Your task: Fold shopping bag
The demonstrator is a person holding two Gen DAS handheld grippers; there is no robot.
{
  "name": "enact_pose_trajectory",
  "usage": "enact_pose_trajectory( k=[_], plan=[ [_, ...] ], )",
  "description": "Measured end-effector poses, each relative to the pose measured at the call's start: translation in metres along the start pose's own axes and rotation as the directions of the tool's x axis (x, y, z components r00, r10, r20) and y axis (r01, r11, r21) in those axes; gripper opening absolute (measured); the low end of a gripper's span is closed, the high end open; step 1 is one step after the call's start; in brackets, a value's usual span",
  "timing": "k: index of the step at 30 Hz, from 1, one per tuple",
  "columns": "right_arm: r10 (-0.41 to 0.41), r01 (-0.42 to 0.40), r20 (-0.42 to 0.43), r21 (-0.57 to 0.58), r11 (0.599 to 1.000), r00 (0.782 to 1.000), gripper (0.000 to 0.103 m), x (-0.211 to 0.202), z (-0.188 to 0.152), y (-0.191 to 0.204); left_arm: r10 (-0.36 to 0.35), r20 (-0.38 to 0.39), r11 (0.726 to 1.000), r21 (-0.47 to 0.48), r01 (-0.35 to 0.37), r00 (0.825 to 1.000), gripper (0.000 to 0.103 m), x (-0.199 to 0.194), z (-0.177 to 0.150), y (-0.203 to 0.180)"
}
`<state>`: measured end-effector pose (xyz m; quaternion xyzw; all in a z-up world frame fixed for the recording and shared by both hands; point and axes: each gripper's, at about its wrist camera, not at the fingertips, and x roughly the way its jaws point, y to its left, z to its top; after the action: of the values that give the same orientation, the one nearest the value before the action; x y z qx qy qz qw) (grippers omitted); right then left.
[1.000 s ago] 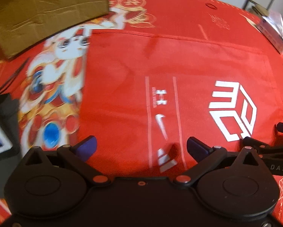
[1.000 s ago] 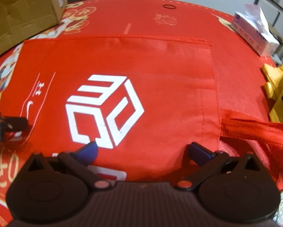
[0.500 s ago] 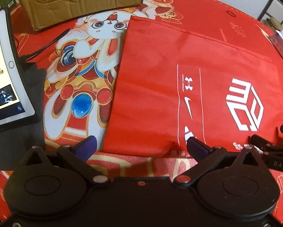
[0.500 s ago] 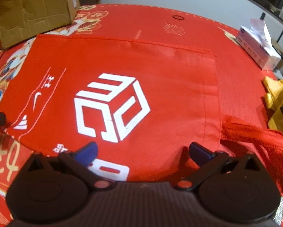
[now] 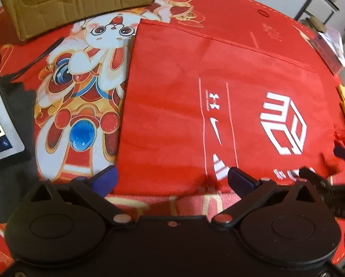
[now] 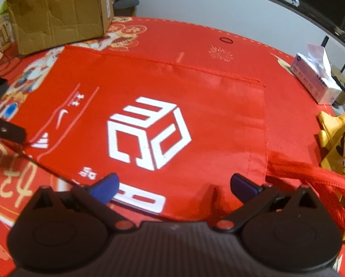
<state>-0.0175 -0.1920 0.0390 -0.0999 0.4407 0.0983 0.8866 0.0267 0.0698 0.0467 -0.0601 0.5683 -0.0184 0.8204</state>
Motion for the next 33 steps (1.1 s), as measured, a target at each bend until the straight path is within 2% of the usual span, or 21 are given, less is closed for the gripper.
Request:
enact_pose_trajectory(
  k=[2,7,13,17,21,26,30,33],
  plan=[
    [0.003,-0.003,0.002,0.000,1.000,1.000,0.102,0.000,0.001,0.002,0.008,-0.005,1.000,-0.016,-0.008,1.000,0.103,0.004,0.005,0.003],
    [-0.002,0.002,-0.002,-0.012,1.000,1.000,0.102,0.000,0.000,0.007,-0.027,-0.027,0.997,-0.076,0.025,0.999,0.103,0.010,0.017,0.014],
    [0.005,-0.005,-0.019,0.016,1.000,1.000,0.102,0.003,-0.003,0.005,-0.044,-0.043,0.991,-0.127,0.038,0.998,0.102,0.014,0.018,0.028],
    [0.010,-0.009,-0.025,0.034,0.999,1.000,0.102,0.004,-0.005,0.005,-0.017,-0.060,0.997,-0.081,0.012,0.998,0.102,0.020,0.018,0.026],
    [0.005,-0.003,-0.033,0.044,0.999,0.999,0.102,0.003,-0.006,0.004,-0.039,-0.080,0.998,-0.056,0.034,0.996,0.103,0.023,0.010,0.022],
    [-0.007,0.007,-0.008,0.068,0.998,1.000,0.102,-0.012,-0.002,0.000,-0.053,-0.107,0.998,0.026,0.056,0.993,0.102,0.019,-0.005,0.013],
    [-0.005,-0.002,0.049,0.140,0.990,0.999,0.102,-0.037,-0.005,-0.013,-0.064,-0.117,0.997,0.040,0.069,0.991,0.103,0.015,-0.013,0.011],
    [0.053,-0.070,0.066,0.294,0.953,0.996,0.102,-0.054,-0.011,-0.033,-0.062,-0.115,0.996,0.051,0.068,0.991,0.103,0.011,-0.019,0.010]
  ],
)
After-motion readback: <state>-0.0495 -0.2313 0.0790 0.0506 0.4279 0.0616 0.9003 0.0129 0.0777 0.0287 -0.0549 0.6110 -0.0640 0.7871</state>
